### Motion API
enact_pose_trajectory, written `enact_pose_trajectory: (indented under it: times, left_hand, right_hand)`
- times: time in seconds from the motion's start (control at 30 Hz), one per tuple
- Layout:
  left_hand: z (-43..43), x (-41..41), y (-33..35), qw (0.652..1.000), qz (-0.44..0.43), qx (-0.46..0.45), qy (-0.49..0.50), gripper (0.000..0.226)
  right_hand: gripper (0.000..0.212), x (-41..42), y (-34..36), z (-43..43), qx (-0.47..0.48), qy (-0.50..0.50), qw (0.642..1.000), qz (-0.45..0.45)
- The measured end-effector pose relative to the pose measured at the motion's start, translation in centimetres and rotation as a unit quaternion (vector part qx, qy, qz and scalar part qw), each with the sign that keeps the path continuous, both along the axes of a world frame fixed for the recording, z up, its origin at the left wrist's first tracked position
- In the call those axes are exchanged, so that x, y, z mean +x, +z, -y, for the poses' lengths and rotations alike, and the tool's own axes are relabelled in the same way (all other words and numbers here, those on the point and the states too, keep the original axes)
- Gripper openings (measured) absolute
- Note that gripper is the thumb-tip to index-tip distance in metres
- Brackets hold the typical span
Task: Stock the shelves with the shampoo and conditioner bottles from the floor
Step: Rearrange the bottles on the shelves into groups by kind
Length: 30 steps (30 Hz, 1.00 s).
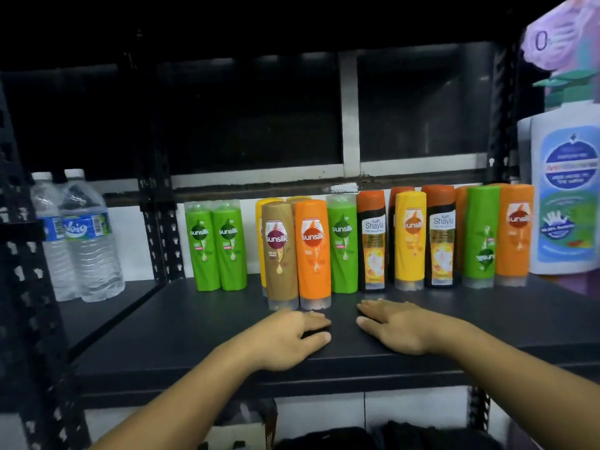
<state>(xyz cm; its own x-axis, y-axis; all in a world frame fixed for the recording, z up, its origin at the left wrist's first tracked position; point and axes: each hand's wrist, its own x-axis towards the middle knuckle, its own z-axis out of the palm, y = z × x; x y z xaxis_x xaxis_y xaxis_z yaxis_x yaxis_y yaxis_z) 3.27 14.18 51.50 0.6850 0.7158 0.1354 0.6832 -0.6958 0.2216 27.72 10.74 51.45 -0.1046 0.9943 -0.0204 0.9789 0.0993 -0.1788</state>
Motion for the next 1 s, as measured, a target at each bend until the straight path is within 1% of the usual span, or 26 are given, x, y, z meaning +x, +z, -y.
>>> enact_pose_trajectory:
  times: [0.1, 0.17, 0.27, 0.37, 0.4, 0.47, 0.53, 0.6, 0.67, 0.77, 0.8, 0.87, 0.93, 1.0]
  left_hand:
    - [-0.6, 2.8, -0.1, 1.000, -0.016, 0.007, -0.014, 0.050]
    - [-1.0, 4.1, -0.1, 1.000, -0.016, -0.007, -0.012, 0.050]
    - [-1.5, 4.7, 0.1, 1.000, -0.015, -0.026, -0.007, 0.052]
    - [-1.5, 4.6, 1.8, 0.999, -0.041, -0.007, -0.019, 0.048]
    - [-1.4, 4.8, 3.0, 0.999, -0.027, 0.008, -0.021, 0.044]
    - [-1.2, 5.6, 6.4, 0.997, 0.048, 0.056, -0.022, 0.034]
    - [-1.3, 6.5, 10.5, 0.983, 0.123, 0.132, -0.028, 0.026]
    - [-1.8, 7.7, 14.5, 0.968, 0.156, 0.193, -0.028, 0.021]
    - [-2.9, 8.8, 17.5, 0.962, 0.125, 0.241, -0.022, 0.020]
    - [-5.5, 10.3, 19.7, 0.939, -0.007, 0.343, 0.024, 0.030]
    - [-6.4, 10.7, 20.0, 0.931, -0.045, 0.360, 0.047, 0.036]
    - [-8.0, 11.1, 20.1, 0.931, -0.081, 0.344, 0.089, 0.050]
    - [-9.0, 11.4, 19.7, 0.946, -0.072, 0.295, 0.112, 0.061]
    - [-9.4, 11.7, 19.1, 0.954, -0.062, 0.267, 0.126, 0.065]
  right_hand:
    - [0.063, 0.7, -0.6, 0.0, 0.005, -0.015, 1.000, -0.013]
    - [0.061, 0.8, -0.9, -0.1, 0.010, -0.014, 1.000, -0.019]
    - [0.060, 1.0, -1.1, -0.1, 0.013, -0.010, 1.000, -0.019]
    - [0.060, 1.0, -1.2, 0.0, 0.017, -0.004, 1.000, -0.020]
    - [0.059, 1.0, -1.2, 0.0, 0.022, -0.003, 0.999, -0.023]
    - [0.059, 1.1, -1.3, -0.1, 0.030, -0.003, 0.999, -0.032]
    - [0.061, 1.3, -1.4, -0.2, 0.032, -0.005, 0.999, -0.043]
    - [0.062, 1.5, -1.5, -0.3, 0.033, -0.005, 0.998, -0.049]
    - [0.062, 1.6, -1.5, -0.2, 0.032, -0.005, 0.998, -0.057]
    - [0.061, 1.6, -1.4, -0.1, 0.033, -0.007, 0.997, -0.074]
    - [0.061, 1.6, -1.3, -0.1, 0.034, -0.008, 0.996, -0.077]
    - [0.061, 1.6, -1.2, 0.0, 0.034, -0.010, 0.996, -0.084]
    - [0.061, 1.6, -1.2, 0.0, 0.036, -0.012, 0.995, -0.088]
    - [0.061, 1.6, -1.1, 0.0, 0.037, -0.015, 0.995, -0.095]
